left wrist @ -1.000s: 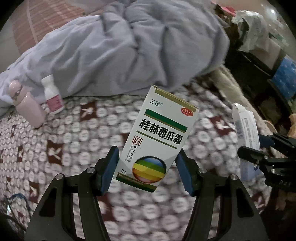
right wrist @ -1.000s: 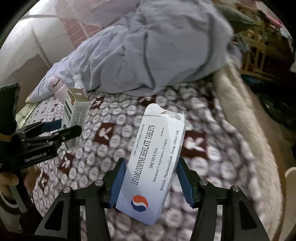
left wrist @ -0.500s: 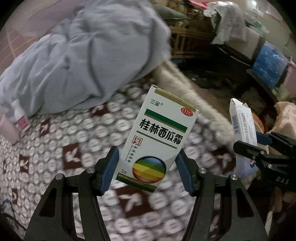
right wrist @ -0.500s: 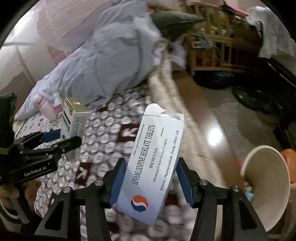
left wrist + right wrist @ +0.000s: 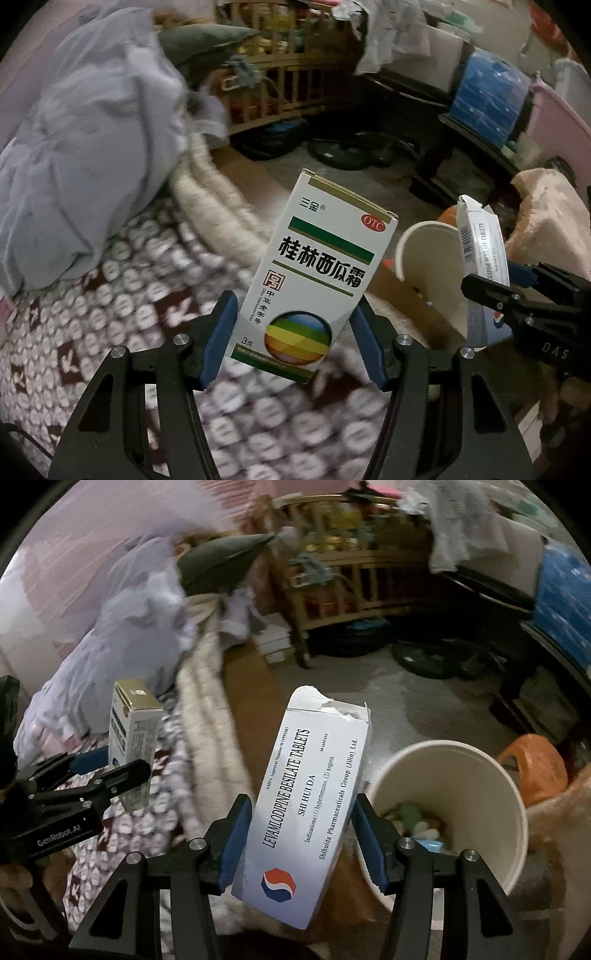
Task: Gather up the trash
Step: 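Carry the rainbow-ball box and white tablet box over the bucket, then open both grippers to drop the two boxes into the bucket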
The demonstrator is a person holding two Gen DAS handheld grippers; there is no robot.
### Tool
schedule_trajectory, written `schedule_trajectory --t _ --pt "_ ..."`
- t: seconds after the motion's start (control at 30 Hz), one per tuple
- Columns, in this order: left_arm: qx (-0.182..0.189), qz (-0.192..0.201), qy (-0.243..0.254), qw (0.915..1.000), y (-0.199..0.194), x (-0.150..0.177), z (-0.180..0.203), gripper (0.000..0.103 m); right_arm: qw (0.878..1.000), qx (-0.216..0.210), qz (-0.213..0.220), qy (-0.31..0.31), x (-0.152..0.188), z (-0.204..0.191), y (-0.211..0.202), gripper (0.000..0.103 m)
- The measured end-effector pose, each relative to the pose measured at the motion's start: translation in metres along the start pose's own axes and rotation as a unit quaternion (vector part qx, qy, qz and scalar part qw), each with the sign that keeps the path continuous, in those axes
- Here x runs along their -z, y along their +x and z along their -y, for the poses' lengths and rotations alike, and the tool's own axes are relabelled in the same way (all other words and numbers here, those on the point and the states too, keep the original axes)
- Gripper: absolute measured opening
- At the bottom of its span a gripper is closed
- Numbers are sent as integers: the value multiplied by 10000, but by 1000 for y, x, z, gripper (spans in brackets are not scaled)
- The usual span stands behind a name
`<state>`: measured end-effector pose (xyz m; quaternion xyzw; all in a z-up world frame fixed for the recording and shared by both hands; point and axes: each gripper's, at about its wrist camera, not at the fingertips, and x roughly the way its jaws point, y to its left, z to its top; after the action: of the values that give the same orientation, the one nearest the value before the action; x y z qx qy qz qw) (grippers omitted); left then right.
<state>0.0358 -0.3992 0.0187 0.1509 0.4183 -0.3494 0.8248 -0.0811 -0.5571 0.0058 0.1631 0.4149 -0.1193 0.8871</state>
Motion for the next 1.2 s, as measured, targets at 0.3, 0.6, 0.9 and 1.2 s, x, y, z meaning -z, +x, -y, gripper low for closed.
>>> schedule_trajectory --t 0.3,0.6,0.9,1.2 --pt "196 -113 247 9994 25 -15 45 60 9986 370 -30 384 9 53 -6 54" --pt "474 -197 349 9981 43 -28 75 60 9954 568 -90 765 17 94 -4 54" --pt "746 -363 429 9956 62 -34 106 60 9926 685 -190 985 27 115 5 54" --pt "1200 -552 318 9907 82 -39 126 61 9893 789 -242 1203 33 134 11 54"
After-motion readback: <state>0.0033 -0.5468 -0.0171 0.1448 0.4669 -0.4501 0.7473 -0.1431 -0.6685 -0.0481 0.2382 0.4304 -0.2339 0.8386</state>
